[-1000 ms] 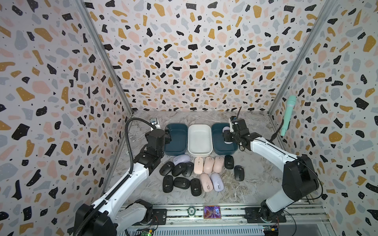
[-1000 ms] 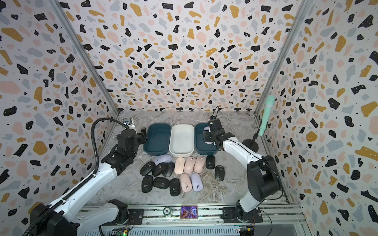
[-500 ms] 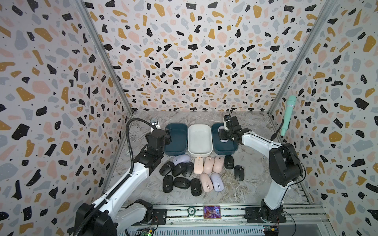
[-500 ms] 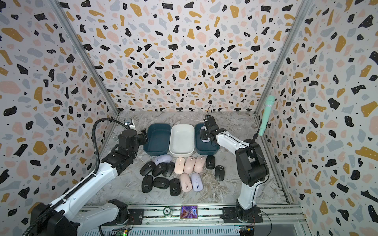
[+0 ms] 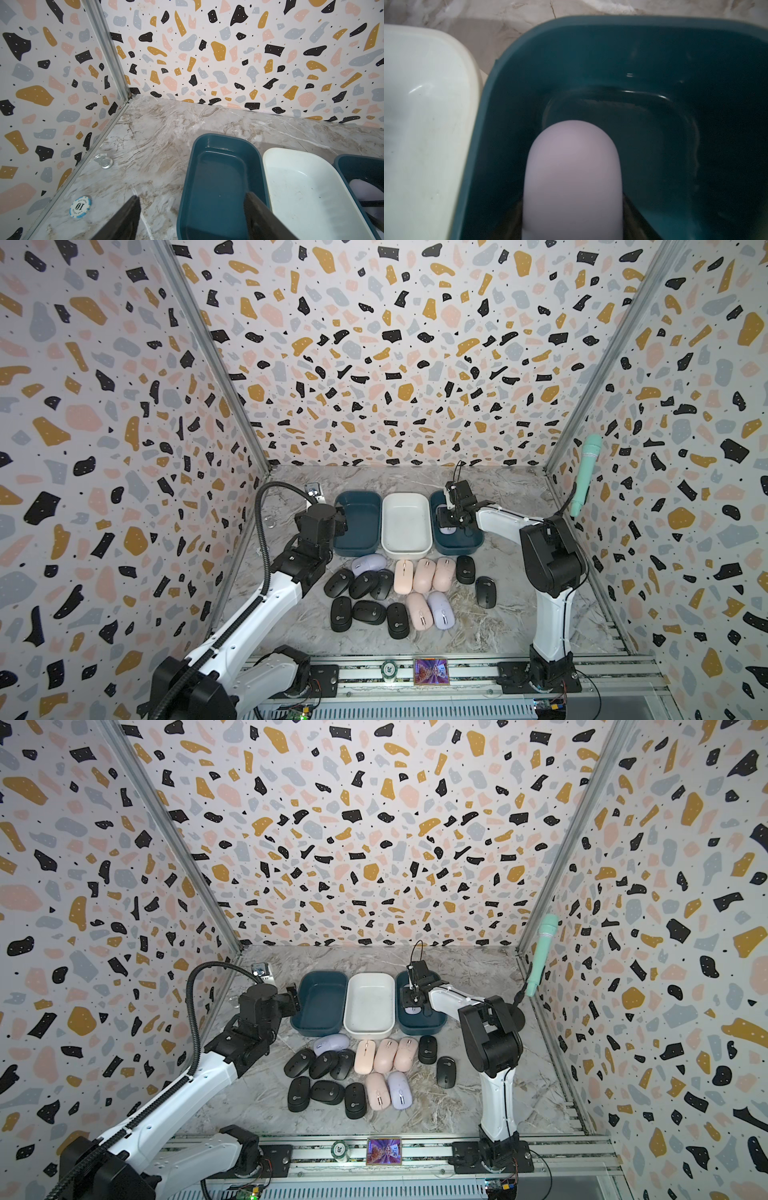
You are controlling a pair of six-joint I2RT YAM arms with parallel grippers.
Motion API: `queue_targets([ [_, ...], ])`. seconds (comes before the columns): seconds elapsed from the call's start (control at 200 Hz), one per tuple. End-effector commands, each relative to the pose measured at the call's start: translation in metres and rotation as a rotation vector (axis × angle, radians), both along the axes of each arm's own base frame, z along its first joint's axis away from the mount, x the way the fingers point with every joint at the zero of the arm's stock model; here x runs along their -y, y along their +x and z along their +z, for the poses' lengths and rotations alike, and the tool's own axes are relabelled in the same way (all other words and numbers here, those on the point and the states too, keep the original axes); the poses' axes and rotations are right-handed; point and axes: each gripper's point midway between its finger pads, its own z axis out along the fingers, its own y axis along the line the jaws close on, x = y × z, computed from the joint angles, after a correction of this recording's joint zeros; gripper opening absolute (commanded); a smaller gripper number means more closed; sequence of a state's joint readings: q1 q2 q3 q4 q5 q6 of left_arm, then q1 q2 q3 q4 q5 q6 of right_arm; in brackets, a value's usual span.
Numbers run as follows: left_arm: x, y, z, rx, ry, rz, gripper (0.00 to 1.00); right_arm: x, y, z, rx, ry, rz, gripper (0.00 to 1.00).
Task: Place the mice by color into the storage box
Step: Place the mouse in the storage box, then pick up the mouse from the center of the board.
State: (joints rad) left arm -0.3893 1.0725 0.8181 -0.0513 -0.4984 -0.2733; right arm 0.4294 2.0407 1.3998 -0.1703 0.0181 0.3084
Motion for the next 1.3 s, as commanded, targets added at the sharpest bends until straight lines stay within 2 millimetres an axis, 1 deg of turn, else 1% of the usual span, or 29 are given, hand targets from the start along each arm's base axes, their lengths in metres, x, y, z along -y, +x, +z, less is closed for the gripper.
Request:
queue_targets([
  [0.0,-0.001,-0.004,0.006,0.023,0.001,0.003,0.77,-0.007,0.014,0.023,0.053,0.038,-0.003,0.58],
  [0.15,-0.003,-0.006,0.009,0.037,-0.002,0.009,0.77,-0.006,0.016,0.017,0.047,0.028,-0.005,0.6],
  [0.28,-0.004,-0.008,0.011,0.048,-0.008,0.009,0.77,-0.005,0.018,0.015,0.049,0.018,-0.005,0.68],
  [0.345,-0.005,-0.008,0.012,0.049,-0.009,0.012,0.77,-0.004,0.019,0.016,0.054,0.018,-0.004,0.7],
  [0.441,-0.005,-0.009,0.013,0.051,-0.008,0.013,0.77,-0.004,0.02,0.022,0.063,0.018,-0.006,0.7],
  [0.476,-0.005,-0.009,0.013,0.05,-0.007,0.014,0.77,-0.003,0.02,0.026,0.068,0.02,-0.008,0.7],
  [0.541,-0.006,-0.01,0.013,0.049,-0.007,0.015,0.77,-0.003,0.019,0.04,0.096,0.035,-0.008,0.7],
  [0.701,-0.006,-0.011,0.015,0.053,-0.008,0.016,0.77,-0.002,0.007,0.09,0.176,0.079,0.0,0.69],
  [0.751,-0.006,-0.01,0.015,0.054,-0.009,0.015,0.77,-0.001,0.0,0.106,0.201,0.094,0.007,0.69],
  [0.866,-0.005,-0.009,0.016,0.055,-0.006,0.01,0.77,-0.001,-0.022,0.136,0.245,0.12,0.037,0.69],
  [0.991,-0.005,-0.008,0.016,0.056,0.003,0.013,0.77,-0.001,-0.053,0.153,0.263,0.119,0.055,0.69],
  [1.066,-0.004,-0.007,0.015,0.059,0.003,0.01,0.77,-0.002,-0.073,0.159,0.262,0.113,0.059,0.68],
  [1.146,-0.002,-0.004,0.014,0.062,-0.004,0.004,0.77,-0.003,-0.097,0.16,0.255,0.096,0.069,0.68],
  [1.292,0.006,0.004,0.011,0.049,-0.013,-0.02,0.77,-0.007,-0.143,0.151,0.224,0.092,0.085,0.68],
])
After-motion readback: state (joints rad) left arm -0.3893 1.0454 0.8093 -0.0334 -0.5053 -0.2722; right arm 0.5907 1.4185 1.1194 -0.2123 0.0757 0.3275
